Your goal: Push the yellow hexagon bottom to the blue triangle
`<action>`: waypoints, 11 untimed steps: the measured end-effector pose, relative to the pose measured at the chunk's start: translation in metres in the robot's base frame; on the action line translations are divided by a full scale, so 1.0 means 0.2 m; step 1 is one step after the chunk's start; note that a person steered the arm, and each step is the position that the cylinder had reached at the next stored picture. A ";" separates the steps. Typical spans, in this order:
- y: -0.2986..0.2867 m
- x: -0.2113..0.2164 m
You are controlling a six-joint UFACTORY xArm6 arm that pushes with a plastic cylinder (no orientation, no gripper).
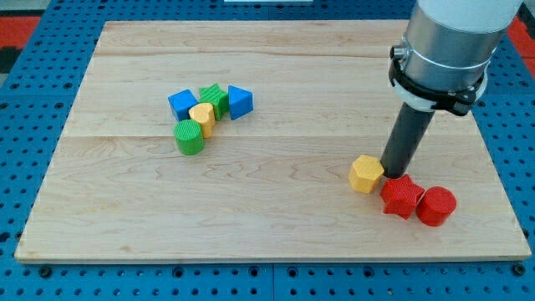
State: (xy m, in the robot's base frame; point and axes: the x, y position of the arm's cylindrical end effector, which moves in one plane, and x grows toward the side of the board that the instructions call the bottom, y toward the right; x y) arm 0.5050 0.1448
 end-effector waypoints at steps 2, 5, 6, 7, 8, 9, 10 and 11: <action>-0.19 0.09; -0.66 -0.05; -0.69 -0.25; -0.82 -0.33; -0.74 -0.34; -0.73 -0.31; -0.91 -0.30; -0.94 -0.31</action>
